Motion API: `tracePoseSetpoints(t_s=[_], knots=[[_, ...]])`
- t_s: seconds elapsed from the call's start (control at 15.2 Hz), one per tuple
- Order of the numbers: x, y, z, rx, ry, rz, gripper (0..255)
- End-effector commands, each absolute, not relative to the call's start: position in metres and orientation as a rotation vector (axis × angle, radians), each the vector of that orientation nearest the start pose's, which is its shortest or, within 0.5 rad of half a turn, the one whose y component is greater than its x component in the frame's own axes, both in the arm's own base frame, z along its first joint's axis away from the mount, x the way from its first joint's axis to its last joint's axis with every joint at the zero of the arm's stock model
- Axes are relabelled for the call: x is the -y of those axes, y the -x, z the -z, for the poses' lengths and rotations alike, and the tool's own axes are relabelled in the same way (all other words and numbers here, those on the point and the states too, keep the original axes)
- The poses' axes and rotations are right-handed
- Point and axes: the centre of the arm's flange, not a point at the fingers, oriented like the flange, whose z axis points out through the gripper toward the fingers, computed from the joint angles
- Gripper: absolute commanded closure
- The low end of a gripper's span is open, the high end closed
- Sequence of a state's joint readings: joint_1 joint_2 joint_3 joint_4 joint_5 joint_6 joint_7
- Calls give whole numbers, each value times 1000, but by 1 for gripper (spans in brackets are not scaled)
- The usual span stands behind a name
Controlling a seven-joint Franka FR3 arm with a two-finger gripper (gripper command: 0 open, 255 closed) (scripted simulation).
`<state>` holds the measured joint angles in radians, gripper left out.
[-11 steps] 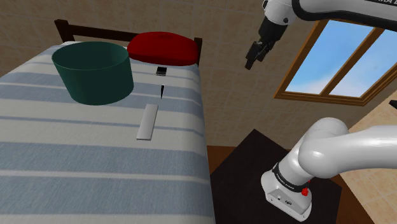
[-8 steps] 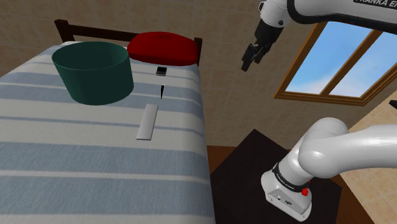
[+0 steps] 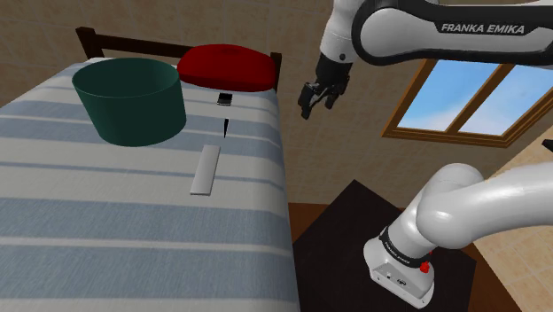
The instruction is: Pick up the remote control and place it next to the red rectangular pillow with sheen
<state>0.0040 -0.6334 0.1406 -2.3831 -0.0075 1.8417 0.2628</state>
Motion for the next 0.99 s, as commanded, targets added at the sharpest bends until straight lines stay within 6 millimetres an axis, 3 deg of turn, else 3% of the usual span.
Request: tracePoseSetpoints(t_s=[0.0,0.92], knots=[[-77,-380,-535,-282,3193,154,0],[-204,-480,-444,-641,3117,71,0]])
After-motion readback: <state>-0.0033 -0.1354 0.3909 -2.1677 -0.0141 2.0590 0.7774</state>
